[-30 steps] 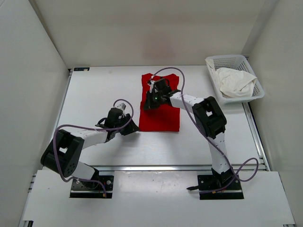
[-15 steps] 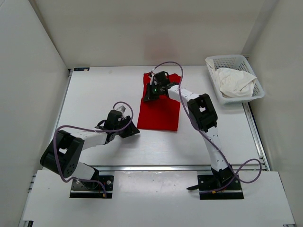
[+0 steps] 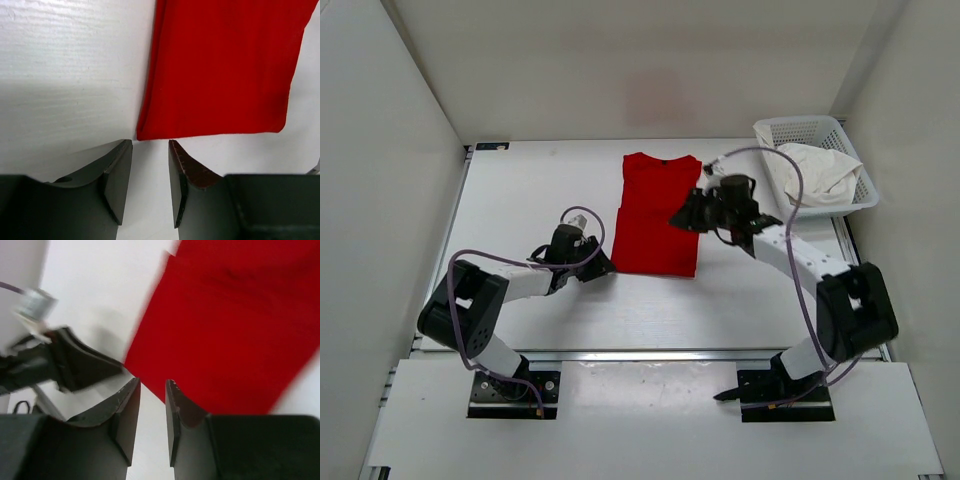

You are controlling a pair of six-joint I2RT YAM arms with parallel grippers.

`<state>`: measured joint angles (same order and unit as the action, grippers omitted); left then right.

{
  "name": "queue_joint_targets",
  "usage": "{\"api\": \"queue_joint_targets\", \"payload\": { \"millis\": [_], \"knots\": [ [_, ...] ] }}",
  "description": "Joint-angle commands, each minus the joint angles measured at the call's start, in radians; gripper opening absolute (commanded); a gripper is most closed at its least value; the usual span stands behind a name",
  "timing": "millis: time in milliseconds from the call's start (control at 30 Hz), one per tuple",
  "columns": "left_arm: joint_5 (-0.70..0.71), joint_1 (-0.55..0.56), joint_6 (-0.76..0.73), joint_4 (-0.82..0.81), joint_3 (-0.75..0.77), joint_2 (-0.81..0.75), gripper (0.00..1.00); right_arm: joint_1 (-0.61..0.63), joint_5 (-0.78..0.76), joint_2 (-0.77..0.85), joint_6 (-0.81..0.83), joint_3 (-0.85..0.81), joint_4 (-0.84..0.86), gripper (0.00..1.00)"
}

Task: Fold and stack the t-shirts
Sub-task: Fold the folded rectangular tshirt in 1/3 of the way, then grab one side of the 2/3 rectangular tshirt with both arms

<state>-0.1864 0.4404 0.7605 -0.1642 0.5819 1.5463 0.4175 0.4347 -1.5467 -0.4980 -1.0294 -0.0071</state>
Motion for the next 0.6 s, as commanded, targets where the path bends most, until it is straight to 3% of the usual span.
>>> {"api": "queue_joint_targets", "payload": {
  "millis": [0,133,433,567],
  "knots": [
    [0.062,-0.003,-0.007,0.011,0.007,0.026,0.46,-0.042,-0.037,0.077,-0.069,0.283,0.105,0.26],
    [0.067,-0.006,0.002,-0.008,-0.005,0.044,0.44,-0.098,-0.037,0.198,-0.102,0.494,0.176,0.37],
    [0.076,0.001,-0.006,0.012,0.018,0.077,0.35,-0.120,0.013,0.083,-0.131,0.523,0.271,0.43],
    [0.073,0.006,-0.015,0.020,0.022,0.087,0.30,-0.138,0.015,0.022,-0.139,0.511,0.308,0.41]
  ]
}}
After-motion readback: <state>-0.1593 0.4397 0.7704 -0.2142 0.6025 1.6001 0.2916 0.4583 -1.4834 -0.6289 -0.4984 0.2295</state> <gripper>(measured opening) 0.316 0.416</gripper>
